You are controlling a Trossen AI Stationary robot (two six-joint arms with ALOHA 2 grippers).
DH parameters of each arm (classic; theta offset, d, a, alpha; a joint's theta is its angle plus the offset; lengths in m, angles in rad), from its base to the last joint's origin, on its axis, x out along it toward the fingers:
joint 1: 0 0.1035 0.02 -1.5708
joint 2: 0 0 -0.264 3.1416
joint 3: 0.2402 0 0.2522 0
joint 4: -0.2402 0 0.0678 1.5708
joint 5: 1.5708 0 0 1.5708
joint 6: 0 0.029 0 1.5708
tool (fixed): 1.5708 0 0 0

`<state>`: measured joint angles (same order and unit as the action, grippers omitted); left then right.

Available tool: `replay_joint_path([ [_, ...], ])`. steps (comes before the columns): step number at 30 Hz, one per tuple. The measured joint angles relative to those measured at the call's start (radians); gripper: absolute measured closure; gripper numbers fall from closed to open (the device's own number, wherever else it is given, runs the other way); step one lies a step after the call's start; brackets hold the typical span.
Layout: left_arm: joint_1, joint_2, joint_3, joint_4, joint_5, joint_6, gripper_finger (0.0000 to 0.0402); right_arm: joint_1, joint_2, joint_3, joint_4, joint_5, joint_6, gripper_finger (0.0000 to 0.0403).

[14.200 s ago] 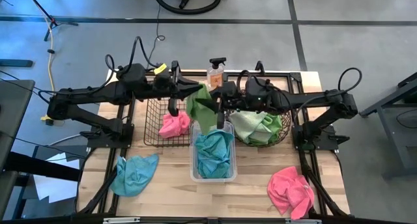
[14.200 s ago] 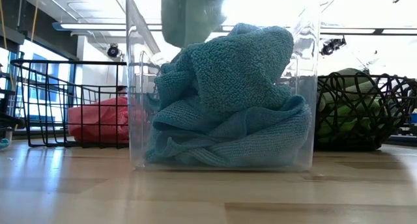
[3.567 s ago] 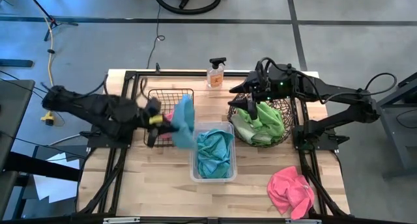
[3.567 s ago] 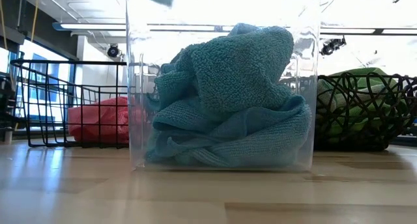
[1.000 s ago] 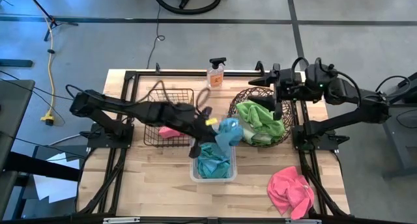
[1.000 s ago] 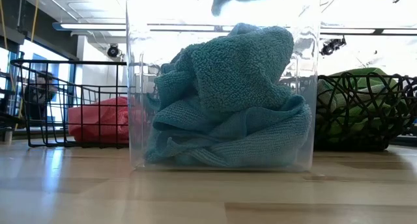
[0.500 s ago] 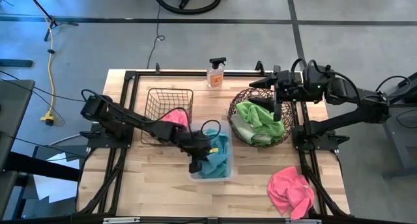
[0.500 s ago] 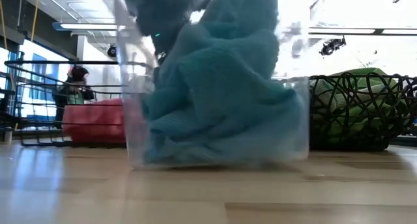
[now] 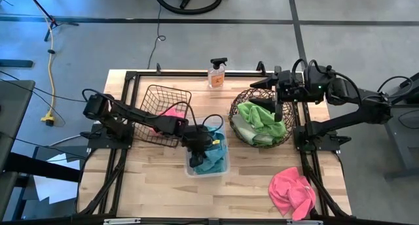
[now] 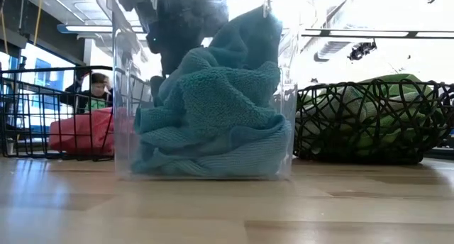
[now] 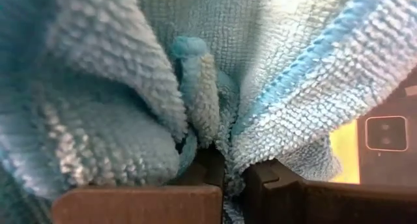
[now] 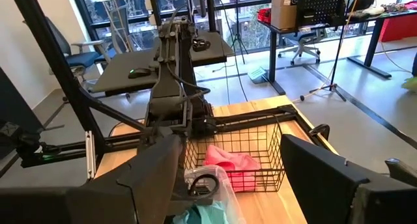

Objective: Sort microfiber towel by color & place in baskets

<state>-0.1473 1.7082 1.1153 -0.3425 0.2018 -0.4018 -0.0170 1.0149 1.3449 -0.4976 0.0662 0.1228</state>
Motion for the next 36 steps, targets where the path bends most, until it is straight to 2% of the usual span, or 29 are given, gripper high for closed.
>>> replay_joint_path([
  [4, 0.009, 0.025, 0.0, -0.019, -0.001, 0.003, 0.0396, 0.0, 0.0, 0.0, 0.0, 0.007, 0.0, 0.0135],
  [7, 0.01, 0.045, 0.002, -0.016, -0.001, 0.003, 0.0374, 0.0, 0.0, 0.0, 0.0, 0.027, 0.0, 0.0135],
  [15, 0.01, 0.036, 0.012, -0.05, -0.001, 0.004, 0.0253, 0.0, 0.0, 0.0, 0.0, 0.035, 0.014, 0.0135],
  [19, 0.014, 0.01, 0.076, -0.191, -0.011, 0.045, 0.0201, 0.0, 0.0, 0.0, 0.001, 0.036, 0.031, 0.0135],
  [22, 0.021, -0.005, 0.14, -0.315, -0.009, 0.092, 0.0176, 0.0, 0.0, 0.0, 0.002, 0.036, 0.034, 0.0135],
  [26, 0.031, -0.007, 0.245, -0.483, -0.007, 0.177, 0.0162, 0.0, 0.0, 0.0, 0.003, 0.037, 0.037, 0.0135],
  [36, 0.085, -0.01, 0.489, -0.799, -0.007, 0.34, 0.016, 0.0, 0.0, 0.0, 0.003, 0.037, 0.055, 0.0135],
])
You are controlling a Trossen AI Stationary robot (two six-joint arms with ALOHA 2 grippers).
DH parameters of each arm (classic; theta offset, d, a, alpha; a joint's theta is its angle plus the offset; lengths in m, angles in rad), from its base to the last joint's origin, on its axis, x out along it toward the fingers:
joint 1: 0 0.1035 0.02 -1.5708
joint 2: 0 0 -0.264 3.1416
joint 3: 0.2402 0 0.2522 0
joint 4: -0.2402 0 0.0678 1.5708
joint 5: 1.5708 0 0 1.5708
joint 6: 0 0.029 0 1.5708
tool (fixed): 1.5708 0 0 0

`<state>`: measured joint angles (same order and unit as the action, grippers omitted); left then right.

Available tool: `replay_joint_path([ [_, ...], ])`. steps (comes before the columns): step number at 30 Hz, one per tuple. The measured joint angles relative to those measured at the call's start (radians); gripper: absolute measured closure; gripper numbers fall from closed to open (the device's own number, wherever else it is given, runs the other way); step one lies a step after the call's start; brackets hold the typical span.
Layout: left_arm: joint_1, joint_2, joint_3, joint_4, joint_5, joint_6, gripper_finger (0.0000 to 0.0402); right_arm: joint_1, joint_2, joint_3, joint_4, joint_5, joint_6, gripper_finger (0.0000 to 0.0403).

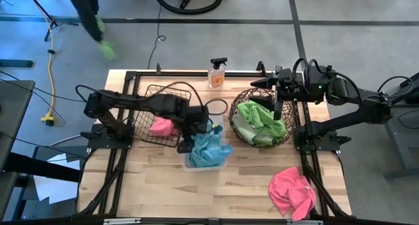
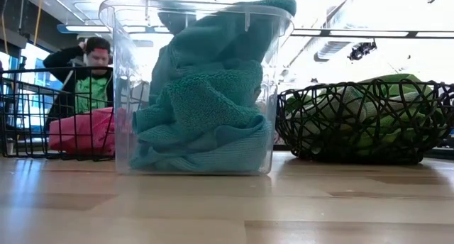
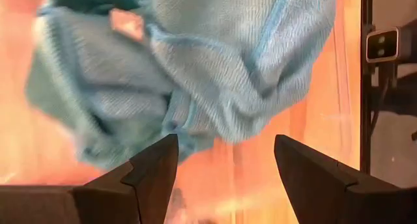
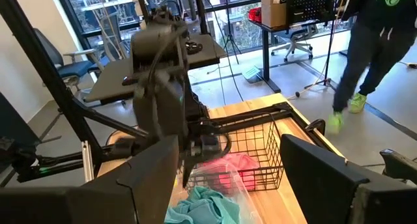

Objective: Sort microfiber towel by color & place in baskets

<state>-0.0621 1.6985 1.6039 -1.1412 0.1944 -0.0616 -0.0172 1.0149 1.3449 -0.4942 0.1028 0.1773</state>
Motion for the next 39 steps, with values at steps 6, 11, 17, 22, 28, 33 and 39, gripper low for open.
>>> replay_joint_path([
  [6, 0.063, -0.073, 0.077, -0.077, 0.006, 0.0, 0.016, 0.0, 0.0, 0.0, -0.003, 0.0, -0.006, 0.0135],
  [11, 0.11, -0.286, -0.009, 0.201, 0.005, -0.032, 0.016, 0.0, 0.0, 0.0, -0.019, 0.0, -0.002, 0.0135],
  [17, 0.151, -0.558, -0.277, 0.612, -0.047, -0.123, 0.016, -0.002, 0.0, 0.0, -0.031, 0.0, -0.002, 0.0135],
  [22, 0.158, -0.717, -0.539, 1.003, -0.124, -0.163, 0.016, -0.002, 0.004, 0.0, 0.01, 0.0, 0.002, 0.0135],
  [28, 0.158, -0.755, -0.778, 1.427, -0.126, -0.266, 0.016, -0.002, 0.029, -0.001, 0.059, 0.0, 0.005, 0.0135],
  [33, 0.158, -0.75, -0.813, 1.47, -0.126, -0.304, 0.0161, -0.002, 0.049, -0.001, 0.062, 0.0, 0.005, 0.0135],
  [39, 0.158, -0.751, -0.813, 1.485, -0.126, -0.296, 0.0161, -0.002, 0.059, -0.001, 0.064, 0.0, 0.005, 0.0135],
])
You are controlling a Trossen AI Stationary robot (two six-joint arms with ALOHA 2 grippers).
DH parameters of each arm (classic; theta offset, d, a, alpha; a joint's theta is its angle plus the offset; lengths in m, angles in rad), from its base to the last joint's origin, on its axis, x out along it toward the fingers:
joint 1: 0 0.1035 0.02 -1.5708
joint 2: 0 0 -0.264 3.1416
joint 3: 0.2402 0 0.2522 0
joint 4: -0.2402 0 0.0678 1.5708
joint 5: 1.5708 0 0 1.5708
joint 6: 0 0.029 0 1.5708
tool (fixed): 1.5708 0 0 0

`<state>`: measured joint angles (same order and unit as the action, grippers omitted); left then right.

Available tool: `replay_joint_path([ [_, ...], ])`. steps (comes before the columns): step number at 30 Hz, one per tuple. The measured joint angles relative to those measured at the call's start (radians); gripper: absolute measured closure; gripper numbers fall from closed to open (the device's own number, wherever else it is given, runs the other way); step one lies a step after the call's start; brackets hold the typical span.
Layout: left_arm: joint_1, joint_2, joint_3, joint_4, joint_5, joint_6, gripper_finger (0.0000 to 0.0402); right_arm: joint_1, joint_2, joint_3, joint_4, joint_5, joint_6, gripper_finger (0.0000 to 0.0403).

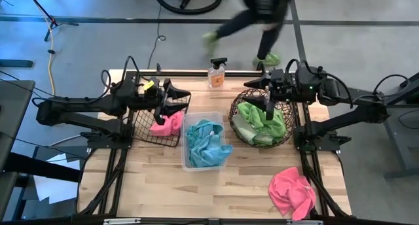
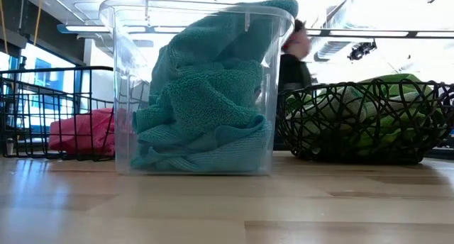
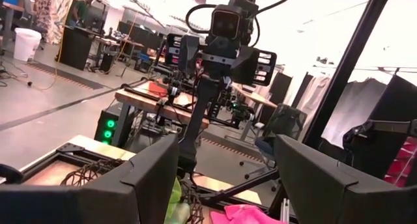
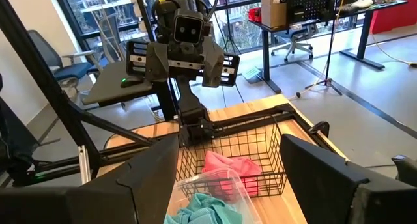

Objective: Sort microfiber towel by color & place in baskets

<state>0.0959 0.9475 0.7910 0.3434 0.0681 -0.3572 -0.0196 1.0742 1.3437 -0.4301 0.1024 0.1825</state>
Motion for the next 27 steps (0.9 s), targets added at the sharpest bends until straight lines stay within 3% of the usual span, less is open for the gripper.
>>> replay_joint_path([
  [5, 0.0, 0.0, 0.0, -0.016, 0.0, 0.012, 0.0161, 0.0, 0.003, 0.0, -0.003, 0.026, 0.008, 0.0135],
  [7, 0.0, 0.001, 0.0, -0.026, 0.0, 0.025, 0.0161, 0.0, 0.012, 0.001, -0.023, 0.045, 0.082, 0.0135],
  [9, 0.0, 0.0, 0.0, -0.026, 0.0, 0.026, 0.0161, -0.001, 0.019, 0.0, -0.097, -0.037, 0.191, 0.0135],
  [12, 0.0, 0.0, 0.0, -0.026, 0.0, 0.004, 0.0161, 0.032, 0.025, 0.0, -0.266, -0.255, 0.383, 0.0135],
  [15, 0.0, 0.0, 0.0, -0.026, 0.0, -0.008, 0.0161, 0.147, 0.039, 0.0, -0.481, -0.338, 0.589, 0.0135],
  [20, 0.0, 0.0, 0.0, -0.025, 0.0, -0.009, 0.0161, 0.412, 0.048, -0.075, -0.7, -0.207, 0.931, 0.0135],
  [24, 0.0, 0.0, 0.0, -0.021, 0.0, -0.008, 0.0161, 0.595, 0.051, -0.234, -0.657, -0.21, 1.264, 0.0135],
  [27, 0.0, 0.0, 0.0, -0.022, 0.0, -0.008, 0.0161, 0.697, 0.054, -0.384, -0.517, -0.25, 1.487, 0.0135],
])
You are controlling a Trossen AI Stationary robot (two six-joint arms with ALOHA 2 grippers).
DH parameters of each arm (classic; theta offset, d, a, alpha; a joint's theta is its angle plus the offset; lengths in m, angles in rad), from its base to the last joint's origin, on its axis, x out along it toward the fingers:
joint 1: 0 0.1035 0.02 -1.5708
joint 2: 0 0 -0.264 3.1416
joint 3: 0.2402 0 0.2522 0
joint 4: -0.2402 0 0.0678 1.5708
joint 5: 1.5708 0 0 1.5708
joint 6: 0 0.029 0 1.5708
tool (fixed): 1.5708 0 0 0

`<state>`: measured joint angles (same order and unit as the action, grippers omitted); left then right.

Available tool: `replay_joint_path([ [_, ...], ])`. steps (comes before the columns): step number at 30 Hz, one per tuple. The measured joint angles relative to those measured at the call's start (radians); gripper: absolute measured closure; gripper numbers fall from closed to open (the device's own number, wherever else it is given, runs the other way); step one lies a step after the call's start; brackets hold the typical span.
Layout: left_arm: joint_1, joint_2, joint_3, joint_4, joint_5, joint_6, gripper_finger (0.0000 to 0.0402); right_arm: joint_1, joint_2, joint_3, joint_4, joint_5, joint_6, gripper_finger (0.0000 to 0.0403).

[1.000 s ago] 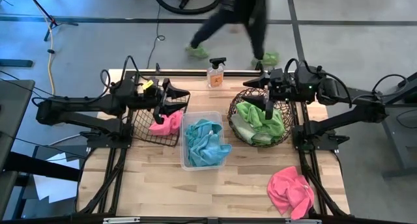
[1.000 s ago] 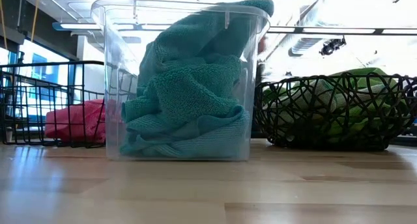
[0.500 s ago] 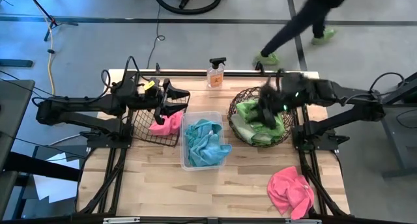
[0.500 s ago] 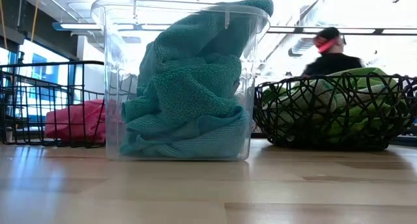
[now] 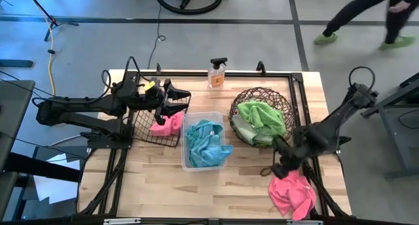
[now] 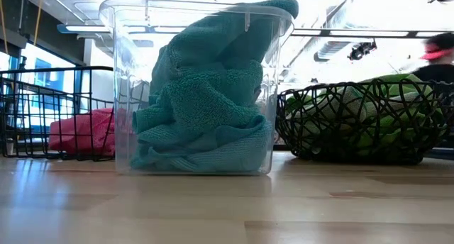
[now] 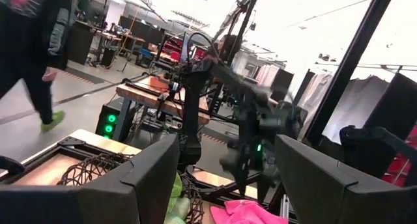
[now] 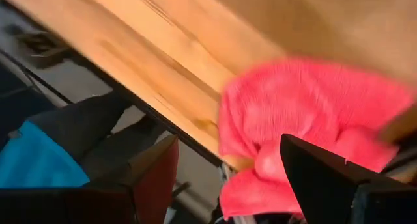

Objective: Sort microfiber towel by color & place in baskets

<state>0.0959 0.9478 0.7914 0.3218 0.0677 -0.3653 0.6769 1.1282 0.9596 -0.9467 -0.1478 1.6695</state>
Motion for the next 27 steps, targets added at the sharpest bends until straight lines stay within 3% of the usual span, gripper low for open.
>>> replay_joint_path([
  [7, 0.009, 0.0, 0.0, 0.0, 0.0, 0.0, 0.0161, 0.145, 0.0, -0.278, 0.337, -0.047, 0.388, 0.0135],
  [13, 0.024, 0.0, 0.0, -0.001, 0.002, -0.002, 0.0161, 0.197, 0.006, -0.356, 0.359, -0.093, 0.54, 0.0135],
  [22, 0.028, 0.0, 0.0, -0.003, 0.009, -0.05, 0.0161, 0.222, 0.194, -0.361, 0.501, -0.167, 0.536, 0.0135],
  [27, 0.028, 0.0, 0.0, -0.002, 0.008, -0.051, 0.0161, 0.215, 0.309, -0.36, 0.448, -0.181, 0.494, 0.0135],
])
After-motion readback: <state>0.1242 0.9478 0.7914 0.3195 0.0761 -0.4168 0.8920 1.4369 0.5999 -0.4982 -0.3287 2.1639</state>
